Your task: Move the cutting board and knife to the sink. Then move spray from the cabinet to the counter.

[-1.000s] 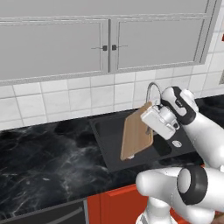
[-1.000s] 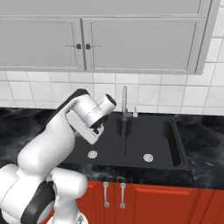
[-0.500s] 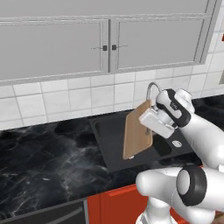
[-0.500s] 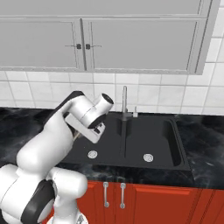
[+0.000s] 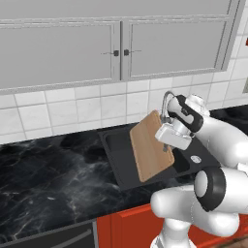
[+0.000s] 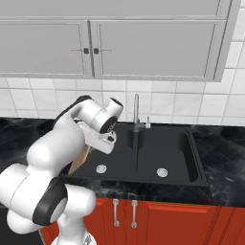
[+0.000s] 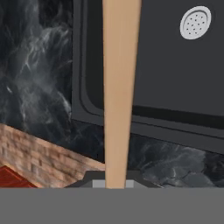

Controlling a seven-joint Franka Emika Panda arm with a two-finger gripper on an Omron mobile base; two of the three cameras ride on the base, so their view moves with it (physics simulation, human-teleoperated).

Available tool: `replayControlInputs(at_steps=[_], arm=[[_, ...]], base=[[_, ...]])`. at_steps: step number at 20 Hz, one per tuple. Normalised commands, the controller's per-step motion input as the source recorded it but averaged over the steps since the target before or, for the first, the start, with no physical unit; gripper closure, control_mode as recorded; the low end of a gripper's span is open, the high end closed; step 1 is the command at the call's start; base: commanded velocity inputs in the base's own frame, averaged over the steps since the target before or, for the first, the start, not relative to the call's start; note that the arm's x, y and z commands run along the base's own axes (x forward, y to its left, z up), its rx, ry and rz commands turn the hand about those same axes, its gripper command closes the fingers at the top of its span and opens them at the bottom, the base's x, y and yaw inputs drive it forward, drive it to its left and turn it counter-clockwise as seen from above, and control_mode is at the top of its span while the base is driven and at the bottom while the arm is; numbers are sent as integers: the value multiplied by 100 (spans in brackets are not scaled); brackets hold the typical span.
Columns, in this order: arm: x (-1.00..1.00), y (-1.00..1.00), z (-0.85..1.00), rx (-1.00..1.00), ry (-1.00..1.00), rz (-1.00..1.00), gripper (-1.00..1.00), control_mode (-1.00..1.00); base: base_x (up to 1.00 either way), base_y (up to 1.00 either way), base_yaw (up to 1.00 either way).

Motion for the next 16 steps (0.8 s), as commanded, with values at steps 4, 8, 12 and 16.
replayControlInputs(at_steps=[4, 8, 12, 16], arm=[[11, -6, -6, -2, 1, 25, 100, -100], [20, -5, -6, 0, 7, 13, 100, -100], [33, -7, -3, 0, 19, 0, 100, -100], [23, -5, -5, 0, 13, -1, 100, -100]], base=[[0, 0, 0], [0, 0, 0], [0, 0, 0], [0, 0, 0]])
